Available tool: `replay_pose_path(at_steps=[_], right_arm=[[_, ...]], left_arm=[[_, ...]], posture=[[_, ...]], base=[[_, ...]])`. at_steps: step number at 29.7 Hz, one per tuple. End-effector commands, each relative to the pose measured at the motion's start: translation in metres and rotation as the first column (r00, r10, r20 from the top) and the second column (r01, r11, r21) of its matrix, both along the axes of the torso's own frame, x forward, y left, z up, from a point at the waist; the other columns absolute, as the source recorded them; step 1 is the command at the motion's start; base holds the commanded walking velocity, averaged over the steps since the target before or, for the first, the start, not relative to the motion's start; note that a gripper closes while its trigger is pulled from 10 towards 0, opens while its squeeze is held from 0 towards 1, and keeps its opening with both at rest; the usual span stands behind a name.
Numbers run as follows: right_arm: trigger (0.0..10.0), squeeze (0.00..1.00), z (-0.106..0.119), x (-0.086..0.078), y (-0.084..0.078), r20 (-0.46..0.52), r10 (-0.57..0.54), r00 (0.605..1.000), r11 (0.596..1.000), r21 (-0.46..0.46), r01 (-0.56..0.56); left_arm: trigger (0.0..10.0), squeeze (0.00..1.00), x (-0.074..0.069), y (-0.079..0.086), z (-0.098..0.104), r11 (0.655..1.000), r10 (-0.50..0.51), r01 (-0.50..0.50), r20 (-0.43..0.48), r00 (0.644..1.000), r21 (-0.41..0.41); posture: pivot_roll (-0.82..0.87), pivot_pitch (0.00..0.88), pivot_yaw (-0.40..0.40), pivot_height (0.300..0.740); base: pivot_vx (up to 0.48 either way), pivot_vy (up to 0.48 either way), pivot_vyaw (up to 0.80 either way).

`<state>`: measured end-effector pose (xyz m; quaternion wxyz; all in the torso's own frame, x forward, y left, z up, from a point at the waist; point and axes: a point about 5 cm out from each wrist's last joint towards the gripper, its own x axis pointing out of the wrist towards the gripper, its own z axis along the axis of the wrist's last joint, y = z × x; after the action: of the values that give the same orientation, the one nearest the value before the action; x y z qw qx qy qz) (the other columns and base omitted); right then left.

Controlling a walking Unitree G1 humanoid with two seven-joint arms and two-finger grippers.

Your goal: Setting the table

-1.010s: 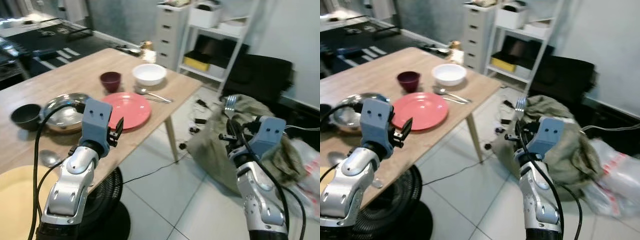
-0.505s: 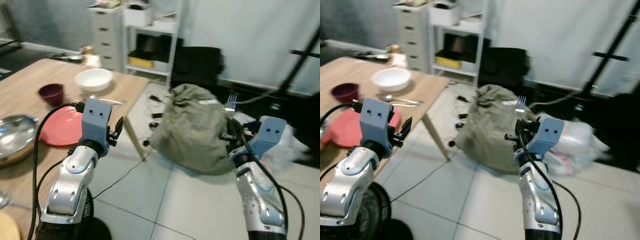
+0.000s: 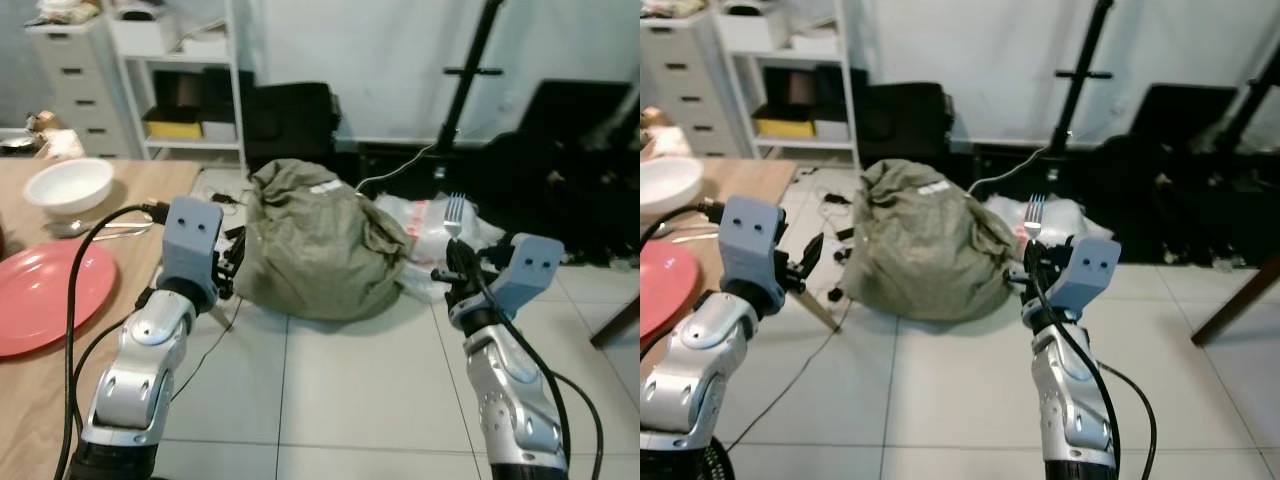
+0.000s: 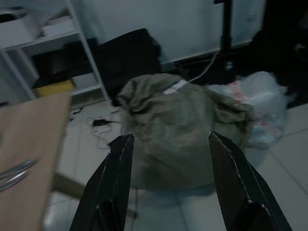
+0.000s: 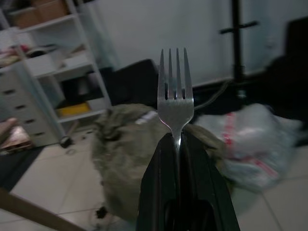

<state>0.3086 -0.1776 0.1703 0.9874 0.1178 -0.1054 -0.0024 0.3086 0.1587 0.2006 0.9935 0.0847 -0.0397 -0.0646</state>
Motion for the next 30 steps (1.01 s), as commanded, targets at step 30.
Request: replay_pose_path(at_steps=[30], right_arm=[[10.0,0.00,-0.0001,-0.0015,-0.0019,0.008,-0.007,1.000,0.999,-0.038,0.007]], left_arm=[[10.0,0.00,0.0049,-0.0029,-0.0013,1.000,-0.015,0.015,0.012,1.000,0.011]], posture=[[0.00,0.001,0.091,0.740]], base=[[0.352,0.000,-0.62]])
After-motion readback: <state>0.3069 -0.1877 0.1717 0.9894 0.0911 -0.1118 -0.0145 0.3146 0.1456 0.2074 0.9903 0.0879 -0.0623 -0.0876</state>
